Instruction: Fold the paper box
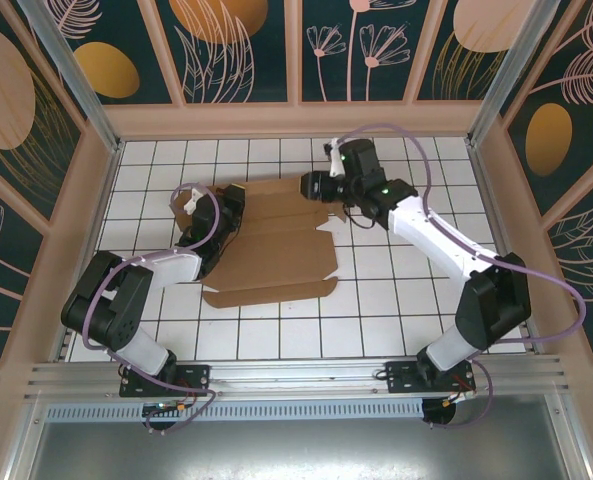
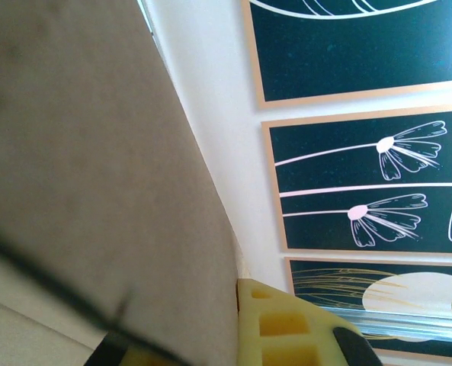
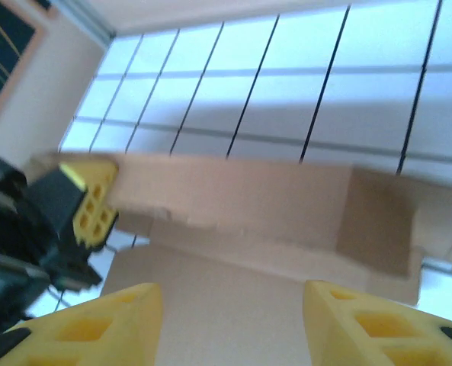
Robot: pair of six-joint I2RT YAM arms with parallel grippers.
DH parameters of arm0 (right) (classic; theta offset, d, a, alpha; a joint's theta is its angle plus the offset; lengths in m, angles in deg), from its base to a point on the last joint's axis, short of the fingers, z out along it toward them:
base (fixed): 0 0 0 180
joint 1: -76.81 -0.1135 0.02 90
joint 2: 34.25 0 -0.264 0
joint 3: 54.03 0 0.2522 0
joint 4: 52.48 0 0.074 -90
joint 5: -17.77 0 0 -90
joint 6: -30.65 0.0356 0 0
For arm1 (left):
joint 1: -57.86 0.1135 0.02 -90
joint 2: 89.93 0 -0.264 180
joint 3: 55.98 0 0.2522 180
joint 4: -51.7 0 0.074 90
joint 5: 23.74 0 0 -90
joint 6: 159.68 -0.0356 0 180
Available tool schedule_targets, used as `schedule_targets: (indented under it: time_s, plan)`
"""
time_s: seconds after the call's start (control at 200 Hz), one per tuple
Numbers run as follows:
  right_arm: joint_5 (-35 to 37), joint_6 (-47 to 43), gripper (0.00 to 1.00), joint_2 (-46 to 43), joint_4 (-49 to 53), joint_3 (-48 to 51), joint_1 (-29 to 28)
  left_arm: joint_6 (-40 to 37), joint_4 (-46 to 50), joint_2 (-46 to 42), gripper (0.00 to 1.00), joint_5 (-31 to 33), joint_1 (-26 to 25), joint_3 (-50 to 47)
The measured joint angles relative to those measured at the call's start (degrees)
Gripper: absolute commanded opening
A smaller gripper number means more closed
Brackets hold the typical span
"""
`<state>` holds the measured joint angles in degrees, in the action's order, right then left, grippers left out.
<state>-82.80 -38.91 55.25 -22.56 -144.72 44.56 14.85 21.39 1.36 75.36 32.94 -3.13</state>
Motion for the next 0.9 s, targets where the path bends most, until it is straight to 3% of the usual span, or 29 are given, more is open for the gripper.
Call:
schedule_targets:
  time_s: [0.4,0.651,0.901]
  plan:
    - [2.32,4.9,0.55,14.95,4.35,-8.15,2.91,-0.02,-0.24,0.07,0.0,0.02,-0.07,0.0]
    - [-5.55,10.1,0.54,16.06,-0.2,-8.09,4.2,-0.02,-0.48,0.39,0.0,0.35,-0.04,0.0]
    - [-15.82,20.2,0.41,16.76,-12.87,-1.46,5.62,-0.04,-1.55,0.92,0.0,0.17,-0.04,0.0]
